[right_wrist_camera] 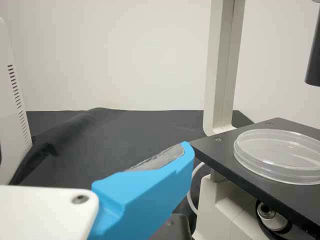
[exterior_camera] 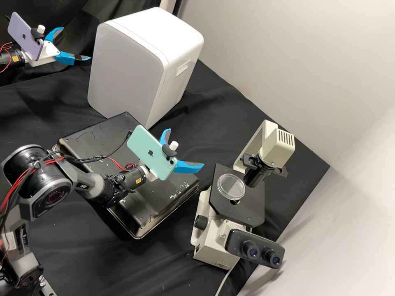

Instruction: Place the petri dish on the bench

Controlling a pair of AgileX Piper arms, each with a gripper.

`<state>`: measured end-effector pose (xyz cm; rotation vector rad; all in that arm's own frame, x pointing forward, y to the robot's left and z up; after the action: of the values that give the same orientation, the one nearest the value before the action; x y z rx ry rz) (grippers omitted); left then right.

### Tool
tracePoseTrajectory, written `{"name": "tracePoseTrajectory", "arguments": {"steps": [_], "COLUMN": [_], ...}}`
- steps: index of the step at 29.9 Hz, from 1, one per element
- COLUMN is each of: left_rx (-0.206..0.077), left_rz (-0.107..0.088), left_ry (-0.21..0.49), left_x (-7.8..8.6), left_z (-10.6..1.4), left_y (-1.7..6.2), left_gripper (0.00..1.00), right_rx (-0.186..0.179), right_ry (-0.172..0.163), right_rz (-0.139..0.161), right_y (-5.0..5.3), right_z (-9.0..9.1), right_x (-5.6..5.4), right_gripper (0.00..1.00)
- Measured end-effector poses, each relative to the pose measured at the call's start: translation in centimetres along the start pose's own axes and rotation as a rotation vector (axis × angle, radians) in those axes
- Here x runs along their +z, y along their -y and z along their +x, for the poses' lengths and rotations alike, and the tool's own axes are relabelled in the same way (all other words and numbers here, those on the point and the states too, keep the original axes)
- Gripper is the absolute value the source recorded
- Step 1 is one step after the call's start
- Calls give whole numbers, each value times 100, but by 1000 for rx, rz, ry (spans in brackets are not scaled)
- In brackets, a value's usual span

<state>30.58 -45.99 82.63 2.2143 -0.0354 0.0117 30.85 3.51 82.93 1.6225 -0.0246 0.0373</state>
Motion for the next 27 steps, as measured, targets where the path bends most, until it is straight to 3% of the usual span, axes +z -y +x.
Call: {"name": "tracePoseTrajectory", "arguments": {"steps": [10,14,16,19,21,27], "left_rx": [0,2,-6,-28,-40,-32], "left_rz": [0,21,38,35,24,-10], "left_ry": [0,31,66,114,147,207], "left_x": [0,24,49,88,126,236], "left_z": [0,-37,-93,-219,-341,-640], "left_y": [0,28,73,117,141,150], "left_gripper": [100,100,100,100,100,100], "right_rx": [0,0,0,0,0,0], "right_ry": [0,0,0,0,0,0], "right_rz": [0,0,0,0,0,0], "right_y": [0,0,0,0,0,0], "right_z": [0,0,0,0,0,0], "right_x": [0,0,0,0,0,0], "right_gripper": [100,100,100,100,100,100]}}
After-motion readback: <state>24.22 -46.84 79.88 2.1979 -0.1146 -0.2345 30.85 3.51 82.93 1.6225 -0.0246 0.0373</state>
